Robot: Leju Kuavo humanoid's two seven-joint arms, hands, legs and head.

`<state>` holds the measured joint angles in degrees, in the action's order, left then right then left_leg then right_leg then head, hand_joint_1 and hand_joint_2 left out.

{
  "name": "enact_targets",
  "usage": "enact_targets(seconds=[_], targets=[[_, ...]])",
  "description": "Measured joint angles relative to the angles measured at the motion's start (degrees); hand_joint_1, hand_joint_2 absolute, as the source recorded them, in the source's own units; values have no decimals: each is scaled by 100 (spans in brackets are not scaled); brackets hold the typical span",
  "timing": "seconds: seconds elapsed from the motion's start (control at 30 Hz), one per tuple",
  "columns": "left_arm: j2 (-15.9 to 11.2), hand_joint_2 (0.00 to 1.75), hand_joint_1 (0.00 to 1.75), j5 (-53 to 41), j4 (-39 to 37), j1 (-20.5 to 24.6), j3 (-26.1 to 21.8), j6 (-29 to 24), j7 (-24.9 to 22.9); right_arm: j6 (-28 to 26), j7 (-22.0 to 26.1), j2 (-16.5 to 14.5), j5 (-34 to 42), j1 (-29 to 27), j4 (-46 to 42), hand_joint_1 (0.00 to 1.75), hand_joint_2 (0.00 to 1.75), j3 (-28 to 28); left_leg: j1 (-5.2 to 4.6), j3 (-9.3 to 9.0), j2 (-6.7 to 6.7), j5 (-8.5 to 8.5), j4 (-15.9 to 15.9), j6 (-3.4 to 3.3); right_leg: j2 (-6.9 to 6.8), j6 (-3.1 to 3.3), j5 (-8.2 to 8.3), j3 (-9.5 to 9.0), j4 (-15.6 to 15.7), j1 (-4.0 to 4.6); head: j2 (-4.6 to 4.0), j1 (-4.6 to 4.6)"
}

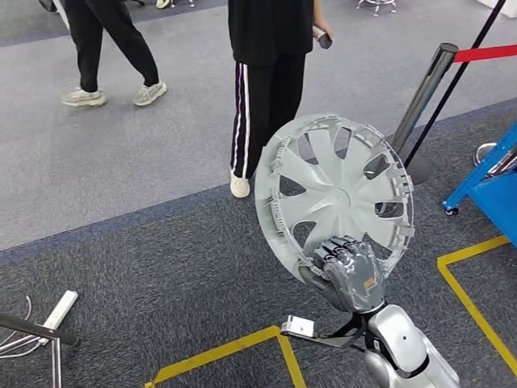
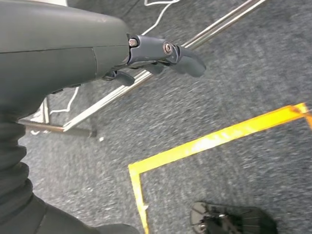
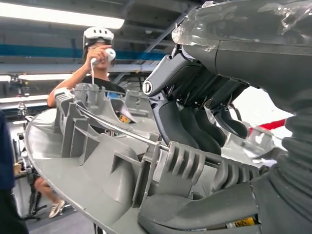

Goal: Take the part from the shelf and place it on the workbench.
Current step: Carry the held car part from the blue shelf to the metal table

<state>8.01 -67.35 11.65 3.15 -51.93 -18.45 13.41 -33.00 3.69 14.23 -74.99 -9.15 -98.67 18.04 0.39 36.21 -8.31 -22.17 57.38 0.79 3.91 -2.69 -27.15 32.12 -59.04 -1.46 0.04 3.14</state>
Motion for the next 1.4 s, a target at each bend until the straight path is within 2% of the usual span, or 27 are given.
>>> enact_targets(seconds=[0.07,0.1,0.13,0.2,0.23,0.3,0.33,0.4,0.43,0.5,0.57,0.63,0.7,0.73,0.77,0.8,0.87,0.93,1.0,1.07,1.13,1.2,1.23,1.27,1.3,1.33,1.4], targets=[[0,175,0,-2,0,-5,-1,1,-6,-1,-8,0,7,-1,-7,175,175,-1,-24,147,320,-179,283,44,-164,80,17,-13,18,8,-1,-30],[2,175,0,-2,0,6,-2,2,-6,-2,-10,1,11,-7,-10,175,175,-9,-37,300,540,-354,601,57,-252,110,18,-14,21,24,-1,-46],[7,175,0,-2,0,21,-2,3,-6,-2,-12,1,14,-13,-14,175,175,-18,-39,494,680,-546,1002,68,-341,132,16,-11,22,41,-2,-59],[19,175,0,-2,0,31,-2,6,-6,-2,-13,2,19,-18,-17,175,175,-32,-35,777,761,-752,1611,63,-524,148,11,-7,22,73,-2,-61],[23,175,0,-2,0,26,-2,7,-6,-2,-13,2,21,-17,-19,175,175,-34,-38,775,771,-708,1638,49,-610,153,8,-9,22,85,-2,-61],[21,175,0,-2,0,18,-2,7,-6,-2,-13,2,24,-13,-25,175,175,-33,-69,430,866,-398,1062,-8,-769,154,0,-22,22,104,-2,-61],[20,175,0,-2,0,23,-2,7,-6,-2,-13,2,25,-12,-30,175,175,-33,-106,191,1012,-272,649,-40,-839,147,-11,-30,19,119,-2,-62],[17,175,0,-2,0,45,-2,7,-5,-1,-14,2,28,-12,-36,175,175,-38,-171,-98,1220,-159,110,-107,-967,113,-35,-39,17,149,-2,-55],[17,175,0,-2,0,50,-2,7,-4,-1,-14,2,29,-9,-37,175,175,-39,-193,-124,1229,-167,28,-130,-1033,90,-43,-45,22,162,-2,-50],[20,175,0,-2,0,33,-2,7,-4,2,-9,1,31,2,-43,175,175,-33,-186,-112,1078,-139,-12,-187,-1091,33,-61,-61,29,157,-2,-44],[16,175,0,-3,0,20,-4,5,-4,5,-5,2,35,1,-56,175,175,-27,-149,-130,942,-108,-55,-244,-823,-23,-214,24,-191,137,-2,-33],[10,175,0,-15,0,38,-7,5,-4,7,-5,2,39,-19,-63,175,175,-28,-123,-135,805,-94,-67,-282,-488,-54,-554,333,-860,124,-1,-16],[16,175,0,-29,0,47,-9,7,-5,7,-5,2,39,-43,-63,175,175,-25,-120,-133,648,-91,-64,-296,-406,-72,-778,661,-1499,122,-1,-11],[20,175,0,-33,0,41,-9,7,-7,7,-8,2,39,-57,-63,175,175,-24,-116,-134,565,-88,-62,-294,-399,-77,-733,708,-1553,119,-2,-11],[22,175,0,-35,0,36,-9,7,-14,5,-16,2,39,-74,-64,175,175,-25,-108,-137,479,-85,-58,-286,-384,-81,-587,646,-1388,110,-2,-12],[24,175,0,-40,0,32,-9,7,-24,4,-28,2,38,-96,-67,175,175,-27,-96,-141,390,-83,-49,-271,-331,-89,-368,483,-1026,91,-2,-12],[20,175,0,-51,0,36,-9,7,-48,-1,-60,2,37,-146,-74,175,175,-34,-81,-120,222,-77,-15,-218,-74,-108,-86,129,-283,36,-1,-14],[14,175,0,-71,0,28,-9,7,-64,-4,-80,3,34,-196,-81,175,175,-38,-73,-63,85,-44,2,-149,72,-82,-53,-23,10,20,-1,-17],[10,175,0,-92,0,-7,-9,11,-73,-5,-90,4,31,-215,-85,175,175,-35,-53,-15,6,-7,-8,-86,-38,-13,-26,-38,28,39,0,-19],[7,175,0,-104,0,-23,-9,25,-76,-3,-96,3,29,-206,-83,175,175,-33,-70,85,255,-125,164,-33,-175,58,-5,-45,43,45,-1,-40],[9,175,0,-106,0,4,-9,39,-76,0,-97,2,22,-201,-77,175,175,-33,-90,380,625,-455,771,3,-336,115,-6,-50,53,61,-2,-60],[16,175,0,-111,0,23,-9,46,-76,3,-91,2,15,-189,-62,175,175,-30,-78,730,743,-730,1493,18,-513,143,-18,-50,53,85,-2,-61],[20,175,0,-114,0,21,-9,49,-76,5,-88,2,13,-178,-54,175,175,-27,-75,799,756,-738,1641,14,-600,151,-24,-52,53,93,-2,-62],[20,175,0,-118,0,17,-9,51,-76,7,-86,2,13,-162,-49,175,175,-22,-77,758,766,-646,1572,3,-682,155,-31,-58,53,98,-2,-62],[18,175,0,-120,0,14,-9,54,-76,8,-86,2,13,-144,-46,175,175,-15,-85,602,802,-481,1292,-16,-760,154,-39,-69,53,101,-2,-62],[14,175,0,-121,0,15,-9,55,-76,9,-86,2,13,-127,-45,175,175,-10,-104,380,918,-305,902,-43,-826,147,-50,-83,53,104,-2,-62],[9,175,0,-122,0,37,-9,57,-76,10,-87,2,16,-107,-44,175,175,-3,-161,10,1163,-131,224,-94,-961,105,-90,-107,41,136,-2,-63]])
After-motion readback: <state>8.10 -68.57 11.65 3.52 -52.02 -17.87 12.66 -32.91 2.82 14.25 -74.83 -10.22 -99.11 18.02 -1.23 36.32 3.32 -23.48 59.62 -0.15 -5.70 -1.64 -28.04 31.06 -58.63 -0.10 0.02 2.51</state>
